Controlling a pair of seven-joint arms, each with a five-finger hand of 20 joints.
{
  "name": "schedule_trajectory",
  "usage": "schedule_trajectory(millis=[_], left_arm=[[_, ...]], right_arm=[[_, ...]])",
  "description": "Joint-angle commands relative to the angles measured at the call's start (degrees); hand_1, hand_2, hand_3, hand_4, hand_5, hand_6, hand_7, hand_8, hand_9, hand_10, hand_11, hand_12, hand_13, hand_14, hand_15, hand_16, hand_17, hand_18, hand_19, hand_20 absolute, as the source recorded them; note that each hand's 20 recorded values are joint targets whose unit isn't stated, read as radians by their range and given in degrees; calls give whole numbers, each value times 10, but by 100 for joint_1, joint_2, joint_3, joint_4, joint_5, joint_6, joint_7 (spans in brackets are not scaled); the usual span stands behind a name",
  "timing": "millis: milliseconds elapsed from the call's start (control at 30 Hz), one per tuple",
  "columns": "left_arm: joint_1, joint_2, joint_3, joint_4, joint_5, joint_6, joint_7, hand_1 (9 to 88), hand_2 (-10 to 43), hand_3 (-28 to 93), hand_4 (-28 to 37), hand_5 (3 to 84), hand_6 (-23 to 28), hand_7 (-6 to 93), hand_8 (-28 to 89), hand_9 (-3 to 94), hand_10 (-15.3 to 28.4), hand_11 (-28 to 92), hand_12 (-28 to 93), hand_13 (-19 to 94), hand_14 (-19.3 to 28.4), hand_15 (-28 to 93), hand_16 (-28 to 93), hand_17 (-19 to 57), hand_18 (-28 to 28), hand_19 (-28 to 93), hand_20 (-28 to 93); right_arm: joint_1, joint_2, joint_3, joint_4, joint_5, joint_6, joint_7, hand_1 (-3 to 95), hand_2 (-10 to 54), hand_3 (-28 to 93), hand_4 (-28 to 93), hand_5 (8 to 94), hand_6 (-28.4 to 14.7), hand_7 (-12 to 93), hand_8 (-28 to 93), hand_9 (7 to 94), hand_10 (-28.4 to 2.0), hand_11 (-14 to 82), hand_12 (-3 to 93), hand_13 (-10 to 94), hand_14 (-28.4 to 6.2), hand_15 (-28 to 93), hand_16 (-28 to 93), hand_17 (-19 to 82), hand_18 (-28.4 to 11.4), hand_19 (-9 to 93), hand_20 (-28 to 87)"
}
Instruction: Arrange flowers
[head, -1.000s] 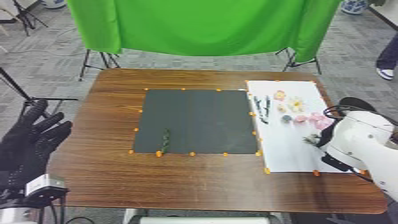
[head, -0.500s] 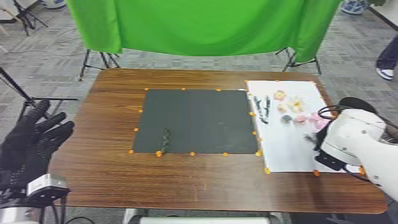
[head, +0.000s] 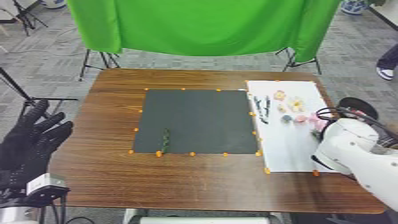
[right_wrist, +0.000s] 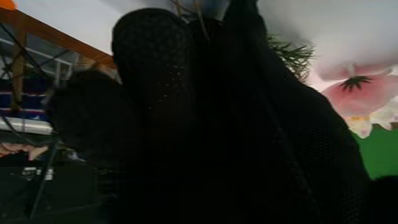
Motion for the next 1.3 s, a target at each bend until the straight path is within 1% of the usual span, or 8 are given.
schedule_trajectory(millis=[33,200,267,433,467,767,1000,1300], left_arm=[[159,13,-71,-18,-17,36,4,285,71,624,-218,331,72,84,-75,303,188,253,114,201,269,534,-112,-80,269,507,28],[326,0,-195,-61,-29,59,51,284,71,625,-218,330,72,84,-75,302,188,254,115,199,270,536,-112,-80,268,507,27],[297,-118,-224,-77,81,29,-82,284,71,625,-218,330,72,84,-75,302,188,253,114,200,270,536,-112,-80,268,507,27],[464,-25,-355,-122,-25,92,25,284,71,625,-219,330,71,85,-76,301,188,252,114,200,269,535,-113,-80,269,507,27],[548,63,-398,-126,-118,124,134,284,71,625,-219,330,72,85,-76,302,188,253,114,199,269,535,-113,-80,269,507,27],[704,2,-547,-215,-151,194,128,284,71,625,-220,330,72,84,-75,301,188,254,114,199,269,535,-112,-81,270,508,26],[427,-198,-528,-243,132,145,-353,283,72,625,-219,329,72,84,-75,301,188,254,114,199,269,536,-112,-81,271,508,25],[-268,-622,-463,-181,691,-128,-1329,284,71,626,-219,329,71,85,-75,300,188,253,113,199,269,535,-113,-81,271,508,25]], right_arm=[[-201,125,458,-351,-265,21,-133,681,-73,643,-261,843,-109,115,146,929,-172,226,195,897,-111,523,108,716,-73,932,-104],[-111,115,706,-733,-374,-144,-308,670,-81,672,-275,855,-102,121,146,936,-162,250,184,926,-88,510,114,733,-59,932,-66],[-11,87,723,-910,-414,-166,-395,666,-83,679,-280,859,-95,122,148,937,-153,253,185,934,-78,499,127,735,-59,932,-58],[510,-182,534,-1253,-377,-309,-579,655,-88,688,-282,865,-81,124,153,937,-136,267,190,937,-59,498,141,742,-56,932,-41],[686,-298,412,-1281,-355,-307,-607,654,-88,689,-282,865,-81,124,154,937,-136,268,191,937,-58,499,142,743,-56,932,-41],[2248,-1951,-1033,-824,-137,-488,-786,651,-90,693,-283,865,-78,124,155,937,-128,270,195,937,-53,502,144,748,-56,932,-36],[2497,-3070,-1664,-70,-110,-630,-647,648,-90,696,-283,867,-78,124,156,937,-126,278,190,937,-50,507,142,752,-57,932,-33],[2211,-3826,-1939,533,36,-715,-369,645,-89,698,-283,867,-77,123,155,937,-123,281,182,937,-50,509,139,753,-57,932,-29]])
